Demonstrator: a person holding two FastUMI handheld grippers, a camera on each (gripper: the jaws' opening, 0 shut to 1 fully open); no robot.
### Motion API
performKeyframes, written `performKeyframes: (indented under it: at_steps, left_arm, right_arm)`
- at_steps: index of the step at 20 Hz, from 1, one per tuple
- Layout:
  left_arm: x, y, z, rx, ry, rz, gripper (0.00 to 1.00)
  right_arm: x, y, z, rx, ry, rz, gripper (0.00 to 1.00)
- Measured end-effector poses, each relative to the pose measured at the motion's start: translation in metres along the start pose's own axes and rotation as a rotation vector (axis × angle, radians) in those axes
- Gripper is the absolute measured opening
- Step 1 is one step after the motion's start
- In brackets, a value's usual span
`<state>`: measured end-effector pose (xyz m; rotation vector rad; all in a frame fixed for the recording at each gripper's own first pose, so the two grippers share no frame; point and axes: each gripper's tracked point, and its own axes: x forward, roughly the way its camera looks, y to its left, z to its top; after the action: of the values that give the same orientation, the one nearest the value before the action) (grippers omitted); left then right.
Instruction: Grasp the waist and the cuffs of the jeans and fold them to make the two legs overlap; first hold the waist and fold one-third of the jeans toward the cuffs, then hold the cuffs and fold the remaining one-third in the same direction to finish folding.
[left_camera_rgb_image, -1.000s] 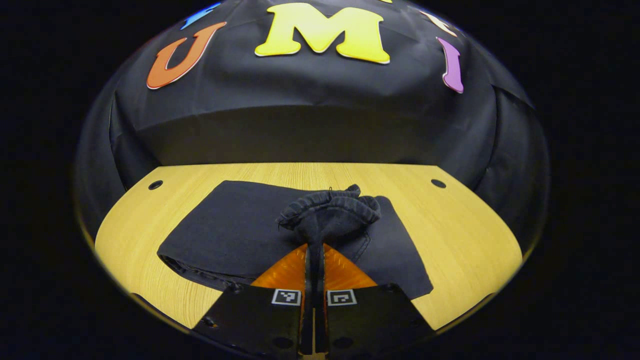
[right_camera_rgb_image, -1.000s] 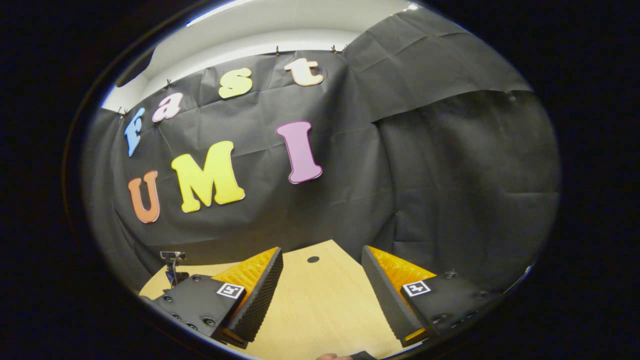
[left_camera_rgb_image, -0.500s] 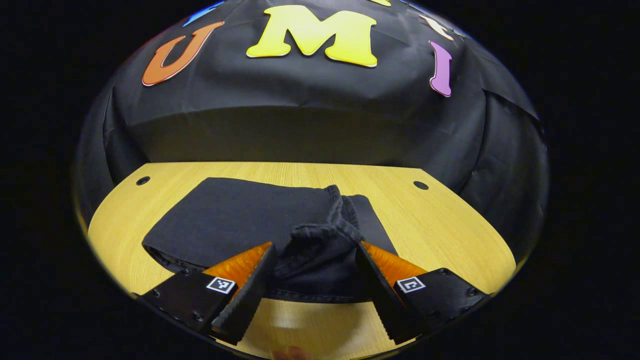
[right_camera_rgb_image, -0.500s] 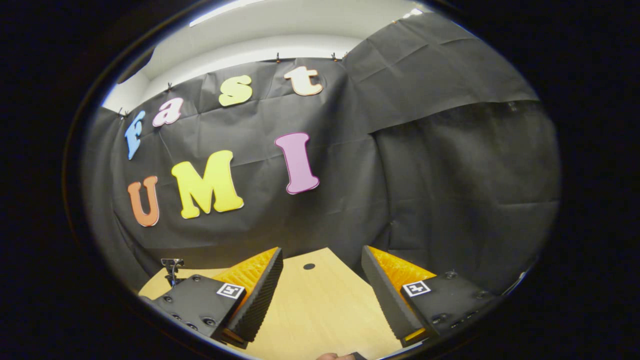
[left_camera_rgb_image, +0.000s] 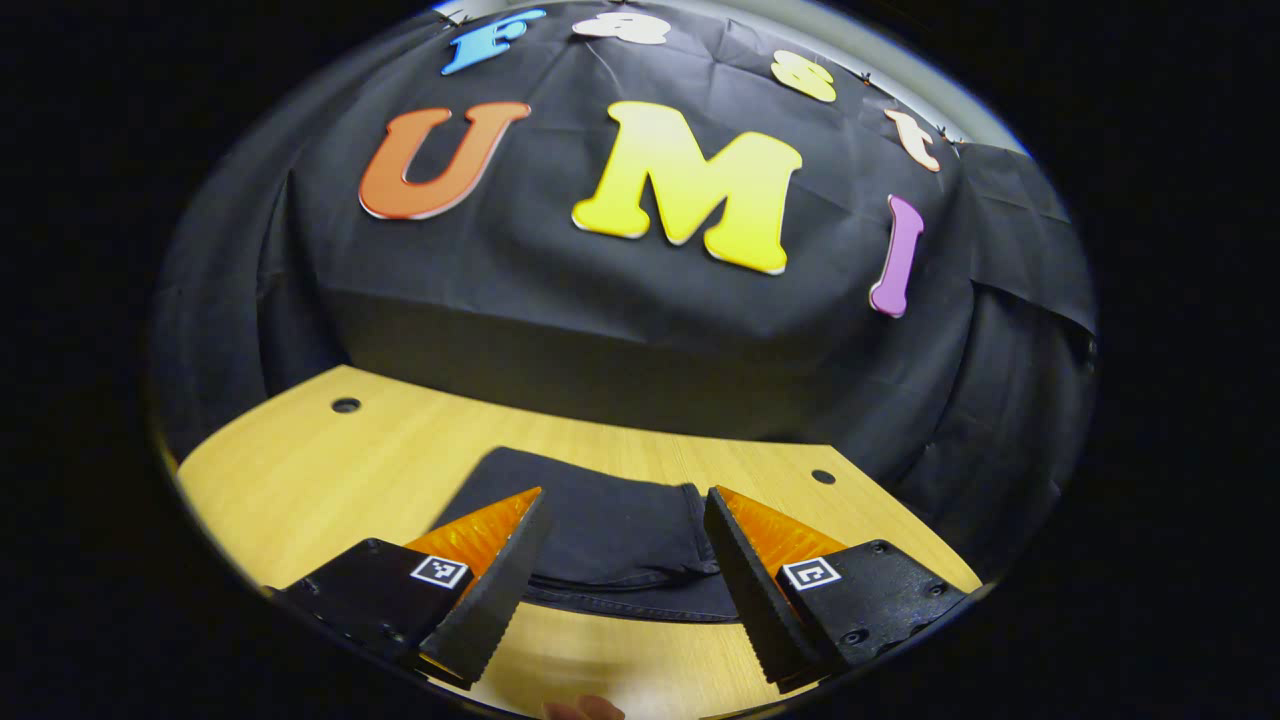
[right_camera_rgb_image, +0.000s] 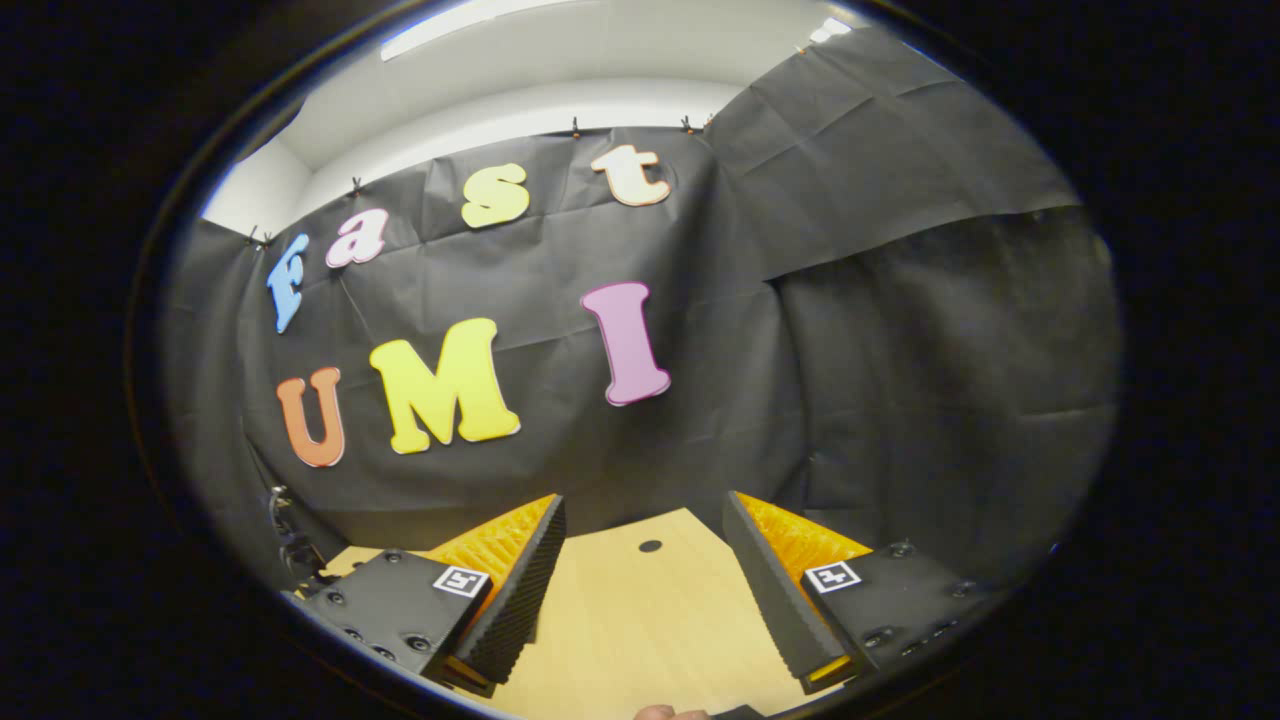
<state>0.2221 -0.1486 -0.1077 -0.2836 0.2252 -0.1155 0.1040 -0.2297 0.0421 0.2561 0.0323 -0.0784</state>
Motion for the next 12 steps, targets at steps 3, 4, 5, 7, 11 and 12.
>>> performKeyframes:
  at_steps: [3, 4, 5, 7, 11, 12]
  left_arm:
    - [-0.059, 0.023, 0.055, 0.014, -0.091, 0.023, 0.98]
    - [-0.078, 0.027, 0.068, 0.021, -0.115, 0.024, 0.98]
    - [-0.095, 0.032, 0.081, 0.024, -0.142, 0.026, 1.0]
    - [-0.136, 0.033, 0.107, 0.01, -0.211, 0.016, 0.98]
    - [-0.201, 0.034, 0.123, 0.066, -0.306, 0.04, 1.0]
    - [-0.216, 0.03, 0.119, 0.097, -0.311, 0.029, 0.98]
  right_arm:
    - [0.003, 0.039, 0.007, -0.011, -0.074, 0.048, 0.98]
    - [0.0, 0.057, 0.01, -0.006, -0.108, 0.069, 0.98]
    - [-0.003, 0.074, 0.011, -0.009, -0.14, 0.092, 0.98]
    - [-0.013, 0.106, 0.002, -0.04, -0.16, 0.124, 0.94]
    - [-0.048, 0.163, -0.02, -0.082, -0.138, 0.214, 0.99]
    - [-0.056, 0.169, -0.026, -0.088, -0.137, 0.215, 0.98]
